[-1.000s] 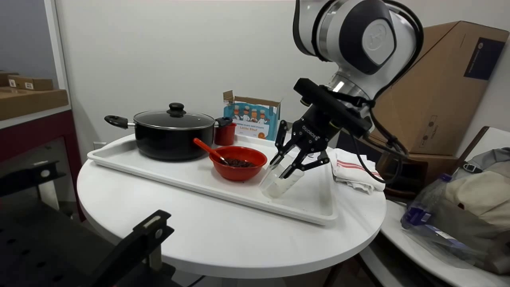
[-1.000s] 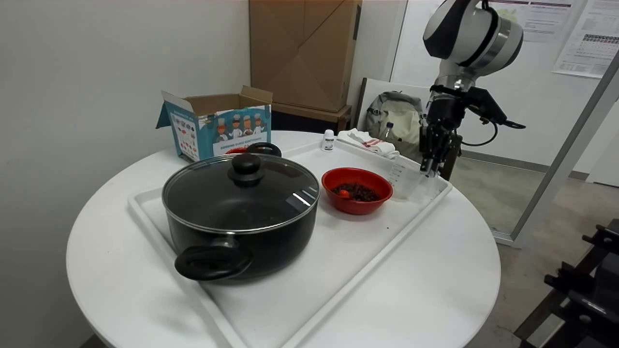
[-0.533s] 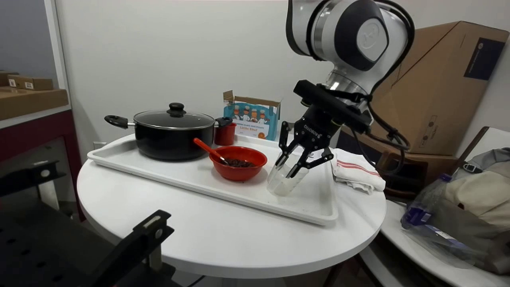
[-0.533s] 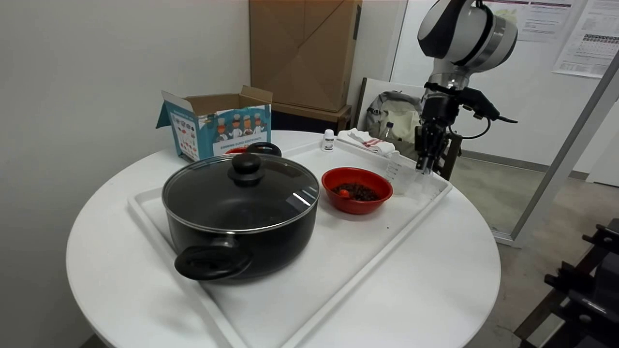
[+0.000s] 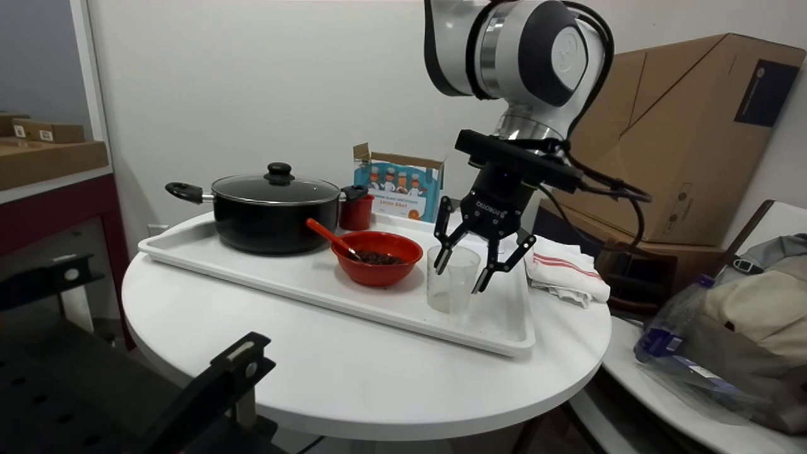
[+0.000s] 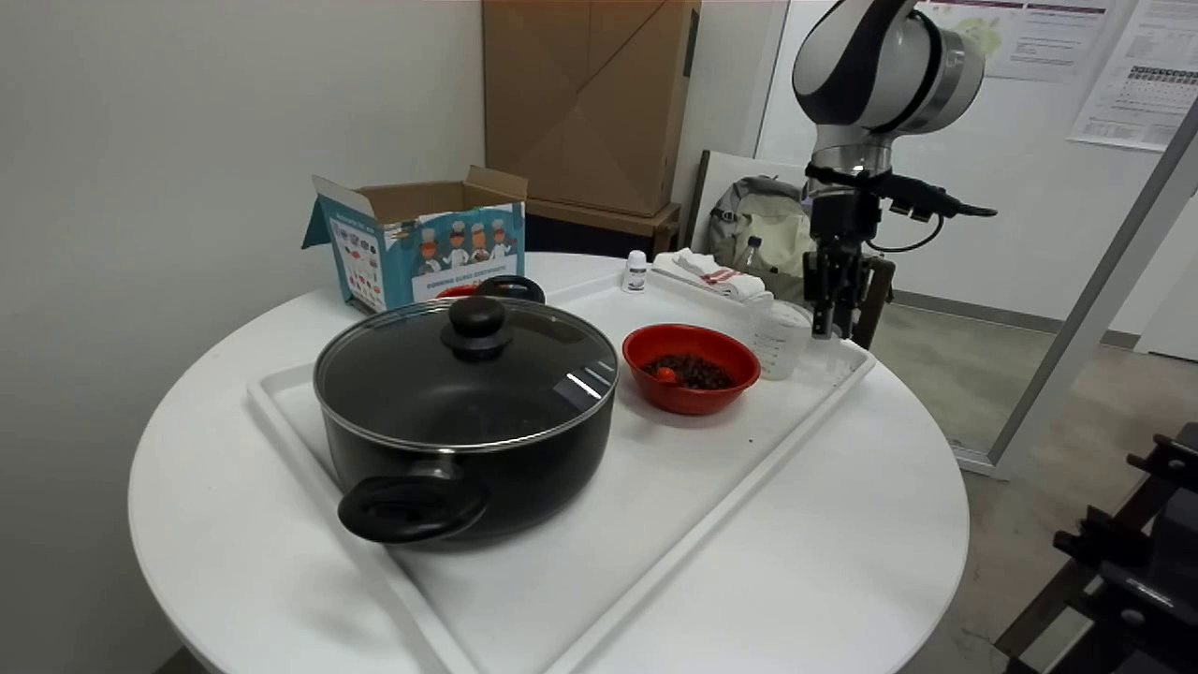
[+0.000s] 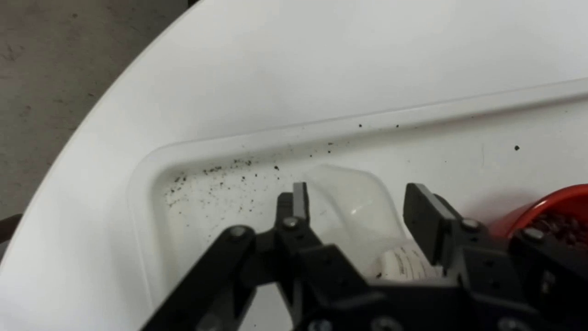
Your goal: Pour the contents in the jug into the red bowl
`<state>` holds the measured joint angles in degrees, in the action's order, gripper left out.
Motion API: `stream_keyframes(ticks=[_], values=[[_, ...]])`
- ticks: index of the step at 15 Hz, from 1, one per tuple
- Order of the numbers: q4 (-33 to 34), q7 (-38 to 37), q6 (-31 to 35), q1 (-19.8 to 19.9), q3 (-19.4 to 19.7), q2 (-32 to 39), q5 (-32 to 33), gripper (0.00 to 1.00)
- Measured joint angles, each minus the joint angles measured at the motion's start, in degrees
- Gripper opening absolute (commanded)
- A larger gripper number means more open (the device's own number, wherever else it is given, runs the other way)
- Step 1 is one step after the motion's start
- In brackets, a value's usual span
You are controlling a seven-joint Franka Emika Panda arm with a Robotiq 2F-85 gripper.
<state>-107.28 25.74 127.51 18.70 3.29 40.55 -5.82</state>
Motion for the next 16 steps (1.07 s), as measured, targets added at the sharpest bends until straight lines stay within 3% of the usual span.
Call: stream_keyframes(ticks=[2,5,9,16], values=[[-0.53,-1.93,0.18,-0.48,0.34,-0.57,0.43,1.0],[-4.19,-5.34,2.42,-0.64,0.41,-4.85,0.39,1.0],[-15.04,-10.92,6.27,-3.15,1.73,-16.99,1.72,1.0],[-35.88,-23.14,7.04,-12.56,2.16,-37.38,16.22,1.0]])
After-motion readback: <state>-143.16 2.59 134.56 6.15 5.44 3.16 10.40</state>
